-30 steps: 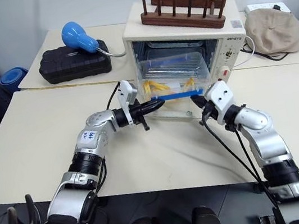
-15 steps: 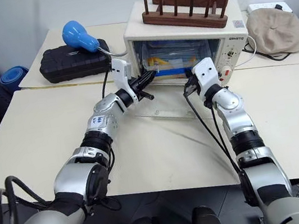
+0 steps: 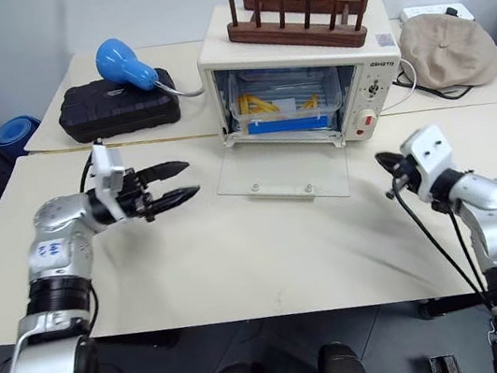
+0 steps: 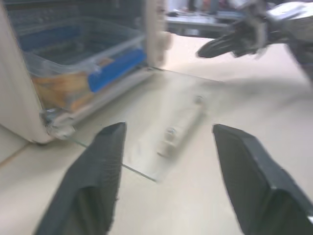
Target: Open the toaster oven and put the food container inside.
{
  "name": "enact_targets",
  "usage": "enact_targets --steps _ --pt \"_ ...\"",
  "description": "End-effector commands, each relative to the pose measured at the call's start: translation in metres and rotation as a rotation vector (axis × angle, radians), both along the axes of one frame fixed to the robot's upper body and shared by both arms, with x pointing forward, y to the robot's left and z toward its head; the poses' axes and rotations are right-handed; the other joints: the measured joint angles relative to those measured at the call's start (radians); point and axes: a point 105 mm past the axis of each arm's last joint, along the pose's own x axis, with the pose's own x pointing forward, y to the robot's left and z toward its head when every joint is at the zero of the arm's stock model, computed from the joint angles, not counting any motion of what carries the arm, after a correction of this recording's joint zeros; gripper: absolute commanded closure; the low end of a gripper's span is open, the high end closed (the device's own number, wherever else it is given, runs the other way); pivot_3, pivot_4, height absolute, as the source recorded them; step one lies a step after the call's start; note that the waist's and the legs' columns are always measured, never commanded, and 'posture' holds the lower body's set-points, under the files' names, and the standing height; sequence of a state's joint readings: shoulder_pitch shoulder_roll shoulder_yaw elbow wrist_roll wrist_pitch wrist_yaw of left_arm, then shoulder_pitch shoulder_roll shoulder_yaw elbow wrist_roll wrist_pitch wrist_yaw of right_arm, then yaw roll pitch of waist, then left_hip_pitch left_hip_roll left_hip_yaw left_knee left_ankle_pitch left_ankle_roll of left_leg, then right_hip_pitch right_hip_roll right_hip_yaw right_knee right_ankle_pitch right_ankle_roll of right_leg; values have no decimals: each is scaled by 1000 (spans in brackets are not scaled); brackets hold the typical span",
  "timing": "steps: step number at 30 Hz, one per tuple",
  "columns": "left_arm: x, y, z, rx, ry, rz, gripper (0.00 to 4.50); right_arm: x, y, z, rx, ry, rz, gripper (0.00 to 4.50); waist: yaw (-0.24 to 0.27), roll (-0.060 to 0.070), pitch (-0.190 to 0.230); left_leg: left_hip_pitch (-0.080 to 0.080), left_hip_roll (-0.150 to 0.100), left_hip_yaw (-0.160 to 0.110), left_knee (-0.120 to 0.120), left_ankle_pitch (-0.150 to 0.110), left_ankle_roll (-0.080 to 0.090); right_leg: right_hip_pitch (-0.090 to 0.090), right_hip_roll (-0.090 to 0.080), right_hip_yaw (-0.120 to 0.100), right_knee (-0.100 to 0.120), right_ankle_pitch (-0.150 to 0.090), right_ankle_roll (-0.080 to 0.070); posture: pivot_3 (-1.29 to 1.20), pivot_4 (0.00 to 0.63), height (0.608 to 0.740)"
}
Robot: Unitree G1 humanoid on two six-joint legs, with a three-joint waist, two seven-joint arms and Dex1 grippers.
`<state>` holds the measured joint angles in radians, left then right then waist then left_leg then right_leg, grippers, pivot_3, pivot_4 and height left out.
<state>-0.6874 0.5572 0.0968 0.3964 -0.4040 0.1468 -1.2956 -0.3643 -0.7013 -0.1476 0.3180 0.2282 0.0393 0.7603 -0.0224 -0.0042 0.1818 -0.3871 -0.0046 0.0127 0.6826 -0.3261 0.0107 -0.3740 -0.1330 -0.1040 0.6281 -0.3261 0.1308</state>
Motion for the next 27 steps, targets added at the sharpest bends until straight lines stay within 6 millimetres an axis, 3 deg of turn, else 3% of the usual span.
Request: enact_targets --steps 1,6,10,12,16,18,20,22,27 --pt "-20 -3 11 6 12 -94 183 -4 21 -9 4 12 133 4500 -3 0 0 0 0 0 0 0 0 0 0 0 0 0 0 0 150 740" --pt "-17 0 21 -62 3 -22 35 -2 51 -6 62 -10 264 4500 -5 0 0 0 1 -1 -1 0 0 -1 1 0 0 0 0 0 150 740" --pt "-6 15 36 -199 -32 144 35 5 66 35 238 -192 292 4500 -9 0 0 0 1 -1 -1 0 0 -1 1 0 1 0 0 0 150 740" --pt "-4 20 37 -219 -38 185 35 5 67 45 290 -232 302 4500 -6 0 0 0 1 -1 -1 0 -1 -2 1 0 1 0 0 0 150 740" --pt "0 37 35 -243 -74 308 35 4 64 95 554 -373 304 4500 -3 0 0 0 0 -3 -1 0 -1 -1 0 -1 1 0 0 0 150 740" --pt "-4 43 26 -201 -96 328 35 -4 67 106 594 -368 360 4500 -1 0 0 0 0 -3 -1 0 -1 -1 0 -1 1 0 0 0 150 740" --pt "-9 48 11 -125 -97 338 35 -18 74 103 568 -299 434 4500 0 0 0 0 0 -4 -2 0 -1 -1 0 -1 1 0 0 0 150 740" --pt "-16 52 -5 -29 -92 339 0 -35 81 87 445 -211 506 4131 4 0 0 0 0 -4 -3 0 -1 -1 0 -1 0 0 0 0 150 740" --pt "-40 67 -42 189 -82 341 0 -77 78 36 118 -112 614 2508 21 0 0 0 0 0 -3 -1 0 -1 0 0 -2 0 0 0 150 740"
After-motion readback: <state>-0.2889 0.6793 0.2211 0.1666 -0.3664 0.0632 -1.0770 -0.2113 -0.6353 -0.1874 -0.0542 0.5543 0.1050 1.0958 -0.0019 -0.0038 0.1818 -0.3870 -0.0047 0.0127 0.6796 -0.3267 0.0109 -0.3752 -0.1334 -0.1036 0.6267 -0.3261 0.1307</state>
